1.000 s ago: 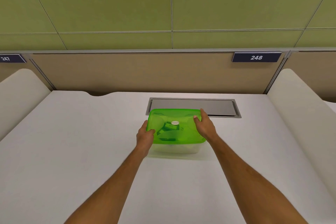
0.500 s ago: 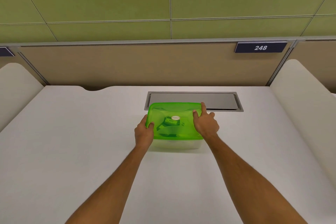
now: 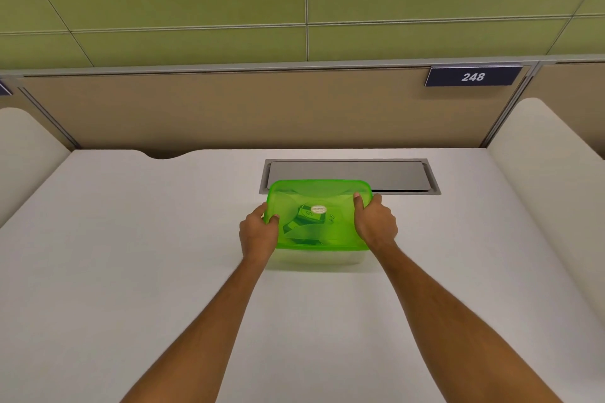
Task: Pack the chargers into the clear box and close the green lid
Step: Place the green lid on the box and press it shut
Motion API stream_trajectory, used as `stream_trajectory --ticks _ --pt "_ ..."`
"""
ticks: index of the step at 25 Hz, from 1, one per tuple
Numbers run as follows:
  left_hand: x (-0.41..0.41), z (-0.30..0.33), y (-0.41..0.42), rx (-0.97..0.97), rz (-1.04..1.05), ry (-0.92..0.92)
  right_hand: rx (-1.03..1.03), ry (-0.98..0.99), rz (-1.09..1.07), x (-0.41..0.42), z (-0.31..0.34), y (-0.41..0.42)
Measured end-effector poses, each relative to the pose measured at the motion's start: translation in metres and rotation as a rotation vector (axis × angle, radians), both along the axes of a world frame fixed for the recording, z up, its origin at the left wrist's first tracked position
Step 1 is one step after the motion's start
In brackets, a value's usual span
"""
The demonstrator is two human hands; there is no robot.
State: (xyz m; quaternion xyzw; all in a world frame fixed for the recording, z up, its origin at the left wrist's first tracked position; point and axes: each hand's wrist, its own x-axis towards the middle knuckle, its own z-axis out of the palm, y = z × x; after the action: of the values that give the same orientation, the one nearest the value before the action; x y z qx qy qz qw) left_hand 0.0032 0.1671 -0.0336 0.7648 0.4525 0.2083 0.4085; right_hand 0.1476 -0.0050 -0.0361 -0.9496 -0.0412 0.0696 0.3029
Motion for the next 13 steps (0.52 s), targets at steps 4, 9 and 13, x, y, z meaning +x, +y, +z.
stream_trajectory --ticks 4,9,13 --pt "0.014 0.004 0.017 -0.073 -0.041 -0.003 -0.011 -0.015 0.011 -0.001 0.001 -0.001" --pt "0.045 0.008 0.032 -0.108 -0.155 0.085 -0.021 -0.006 0.027 -0.001 0.004 -0.001" --pt "0.071 0.011 0.043 -0.1 -0.208 0.21 -0.034 -0.021 0.038 -0.001 0.004 -0.001"
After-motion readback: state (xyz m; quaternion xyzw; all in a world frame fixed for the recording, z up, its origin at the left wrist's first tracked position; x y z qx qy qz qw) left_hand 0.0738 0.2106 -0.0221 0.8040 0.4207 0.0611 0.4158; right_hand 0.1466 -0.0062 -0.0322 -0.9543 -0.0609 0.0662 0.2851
